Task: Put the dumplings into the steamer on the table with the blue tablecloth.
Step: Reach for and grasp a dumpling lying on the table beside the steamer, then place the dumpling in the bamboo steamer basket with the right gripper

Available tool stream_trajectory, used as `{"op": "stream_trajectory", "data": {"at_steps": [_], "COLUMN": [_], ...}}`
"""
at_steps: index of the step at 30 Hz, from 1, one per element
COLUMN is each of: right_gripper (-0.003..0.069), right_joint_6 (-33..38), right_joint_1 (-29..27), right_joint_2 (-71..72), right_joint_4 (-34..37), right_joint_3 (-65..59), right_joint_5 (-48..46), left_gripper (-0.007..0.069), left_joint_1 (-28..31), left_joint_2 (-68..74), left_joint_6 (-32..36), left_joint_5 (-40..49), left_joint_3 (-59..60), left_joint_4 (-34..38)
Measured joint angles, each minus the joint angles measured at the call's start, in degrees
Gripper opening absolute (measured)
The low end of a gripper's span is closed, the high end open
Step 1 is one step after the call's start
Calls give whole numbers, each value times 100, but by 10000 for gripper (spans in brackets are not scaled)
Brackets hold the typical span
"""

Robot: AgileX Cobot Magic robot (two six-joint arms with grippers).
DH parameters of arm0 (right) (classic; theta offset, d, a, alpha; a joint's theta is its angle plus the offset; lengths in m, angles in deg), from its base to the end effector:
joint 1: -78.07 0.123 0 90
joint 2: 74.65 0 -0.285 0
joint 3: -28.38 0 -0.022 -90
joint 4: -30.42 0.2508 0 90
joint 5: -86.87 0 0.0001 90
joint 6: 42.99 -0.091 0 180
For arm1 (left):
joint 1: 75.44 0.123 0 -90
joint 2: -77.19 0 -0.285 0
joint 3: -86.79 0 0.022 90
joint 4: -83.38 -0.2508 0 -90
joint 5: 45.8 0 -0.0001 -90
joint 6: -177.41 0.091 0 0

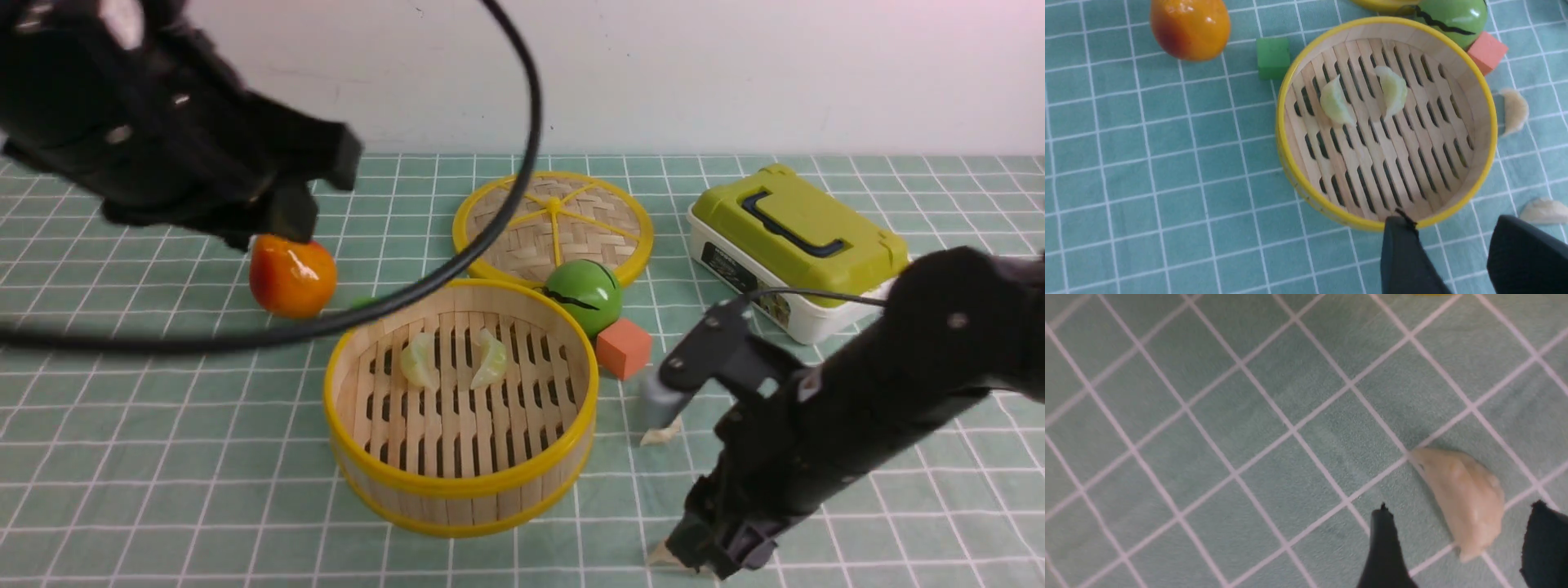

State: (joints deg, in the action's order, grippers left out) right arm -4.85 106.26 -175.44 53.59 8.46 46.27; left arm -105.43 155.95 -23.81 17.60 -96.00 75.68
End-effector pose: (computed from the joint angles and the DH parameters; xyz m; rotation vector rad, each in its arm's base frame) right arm 0.2637 0.1678 0.2117 -1.1939 2.4975 0.3955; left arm 0.2146 -0.1112 0.4163 0.2052 2.4254 -0.2329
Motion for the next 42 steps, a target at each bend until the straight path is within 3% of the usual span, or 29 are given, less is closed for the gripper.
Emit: {"op": "stream_trajectory", "data": {"at_steps": [6,10,13,17,22,27,31,42], "right_gripper": [424,332,219,219,218,218,218,238], "right_joint_6": [74,39,-198,-688,-1384,-1405,-1405,-1648], "right_joint_1": [276,276,276,276,297,627,993,1083], "right_joint_2": [-1151,-1370,-1359,-1263,-891,-994,-1637,-2826], "right_joint_4": [-1068,-1244,-1249,-1249,-576,436,763,814], "right_joint_3": [502,664,725,927,1896,2652,3069,3258], "right_joint_5": [181,207,89,-499,-1023,-219,655,1346], "left_gripper": [274,207,148,90,57,56,56,59], "left_joint_1": [0,0,0,0,0,0,0,0], "left_joint_2": [-1624,-2416,-2975,-3713,-4850,-5647,-6196,-6415], "left_joint_6": [32,-100,-479,-1247,-2495,-3338,-3490,-3531], "left_joint_5": [-369,-483,-470,-413,-551,-1415,-2233,-2358], "left_joint_3": [1829,2791,3309,3790,4786,5702,6068,6119], "left_joint_4": [-151,-494,-931,-1683,-2788,-3255,-3409,-3570]}}
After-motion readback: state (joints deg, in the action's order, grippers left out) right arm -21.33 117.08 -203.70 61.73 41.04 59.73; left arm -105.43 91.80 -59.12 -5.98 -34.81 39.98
